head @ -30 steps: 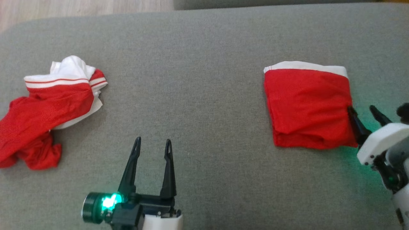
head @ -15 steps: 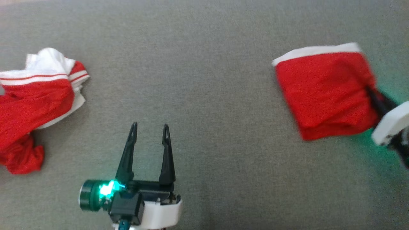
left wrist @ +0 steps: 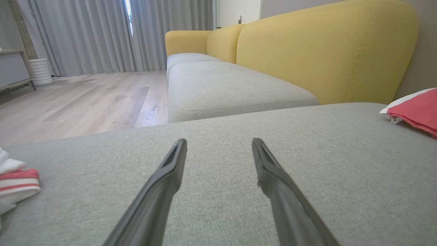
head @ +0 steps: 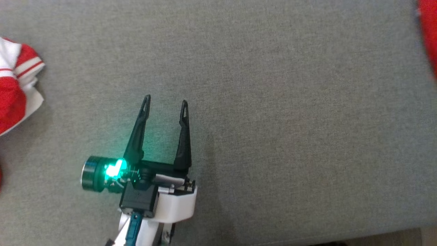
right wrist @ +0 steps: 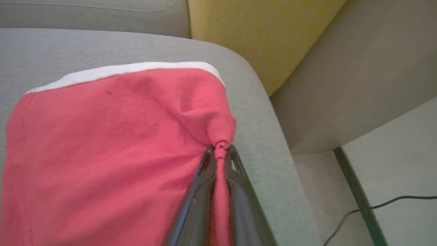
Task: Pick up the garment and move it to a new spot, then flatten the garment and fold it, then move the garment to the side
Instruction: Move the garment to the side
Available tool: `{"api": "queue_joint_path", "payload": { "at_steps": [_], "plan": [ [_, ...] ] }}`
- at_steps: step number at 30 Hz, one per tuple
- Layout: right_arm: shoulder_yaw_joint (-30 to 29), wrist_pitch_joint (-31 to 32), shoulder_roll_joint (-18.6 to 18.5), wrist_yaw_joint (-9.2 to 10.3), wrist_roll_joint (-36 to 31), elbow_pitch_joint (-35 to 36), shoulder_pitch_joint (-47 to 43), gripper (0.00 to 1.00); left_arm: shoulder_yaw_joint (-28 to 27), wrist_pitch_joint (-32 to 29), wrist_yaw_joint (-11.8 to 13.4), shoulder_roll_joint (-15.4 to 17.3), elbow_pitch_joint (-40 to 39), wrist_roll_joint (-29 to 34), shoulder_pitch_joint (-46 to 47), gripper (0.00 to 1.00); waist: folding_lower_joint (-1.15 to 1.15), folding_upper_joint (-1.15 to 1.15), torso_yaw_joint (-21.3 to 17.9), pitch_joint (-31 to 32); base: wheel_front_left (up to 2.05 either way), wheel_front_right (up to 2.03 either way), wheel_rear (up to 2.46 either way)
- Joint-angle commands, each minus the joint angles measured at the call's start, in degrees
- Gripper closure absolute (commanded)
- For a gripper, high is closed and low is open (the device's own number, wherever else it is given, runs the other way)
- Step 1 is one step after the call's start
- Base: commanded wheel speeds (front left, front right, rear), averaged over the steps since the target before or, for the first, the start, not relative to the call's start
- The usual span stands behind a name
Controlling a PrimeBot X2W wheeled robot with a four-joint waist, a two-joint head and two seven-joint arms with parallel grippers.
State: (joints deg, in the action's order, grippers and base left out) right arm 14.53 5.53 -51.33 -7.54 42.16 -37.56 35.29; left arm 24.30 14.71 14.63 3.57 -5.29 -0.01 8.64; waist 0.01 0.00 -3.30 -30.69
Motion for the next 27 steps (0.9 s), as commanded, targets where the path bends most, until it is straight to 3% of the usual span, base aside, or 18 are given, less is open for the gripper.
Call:
{"api": "queue_joint_path", "payload": {
  "at_steps": [1,2,3,4,5,10,17,27],
  "plan": [
    [-0.3,-0.8,-3.7,0.05,-0.6,0.6,0.0,1.0,-1.0,0.3,0.1,0.4,-1.5,0.4,0.4,0.0,-0.01,0.0,-0.5,-1.5,0.0,0.0,0.0],
    [-0.4,-1.1,-4.4,0.05,-1.3,0.1,0.6,1.0,-1.0,0.3,0.0,0.5,-1.4,0.5,0.7,0.0,-0.01,0.0,-0.5,-1.8,0.0,0.0,0.0],
    [-0.4,-1.4,-4.8,0.05,-2.0,-0.4,1.2,0.93,-0.9,0.3,0.0,0.5,-1.2,0.5,1.0,0.0,-0.01,0.0,-0.5,-1.9,0.0,0.0,0.0],
    [-0.4,-1.8,-4.9,0.05,-2.8,-0.9,1.8,0.51,-0.9,0.3,0.0,0.5,-1.0,0.4,1.3,0.0,-0.01,0.0,-0.5,-1.8,0.0,0.0,0.0],
    [-0.3,-2.0,-4.6,0.05,-3.5,-1.5,2.4,0.0,-0.8,0.3,-0.1,0.6,-0.8,0.3,1.5,0.0,-0.01,0.0,-0.5,-1.6,0.0,0.0,0.0],
    [0.0,-4.4,-0.5,0.05,-8.4,-4.1,4.4,0.0,-0.6,0.3,0.2,0.4,0.6,-0.4,1.5,0.0,-0.01,0.0,-0.2,2.4,0.0,0.0,0.0],
    [5.2,-5.3,9.8,0.05,-12.4,-4.3,-0.2,0.0,-2.0,0.3,1.3,0.2,3.3,-2.8,-2.1,0.0,-0.01,0.0,0.4,12.8,0.0,0.0,0.0],
    [13.0,-11.6,26.5,0.05,-9.9,-1.2,-15.1,0.0,-6.0,0.3,-2.7,-0.2,7.3,-9.2,-11.1,0.0,-0.01,0.0,2.1,29.2,0.0,0.0,0.0]
  ]
}}
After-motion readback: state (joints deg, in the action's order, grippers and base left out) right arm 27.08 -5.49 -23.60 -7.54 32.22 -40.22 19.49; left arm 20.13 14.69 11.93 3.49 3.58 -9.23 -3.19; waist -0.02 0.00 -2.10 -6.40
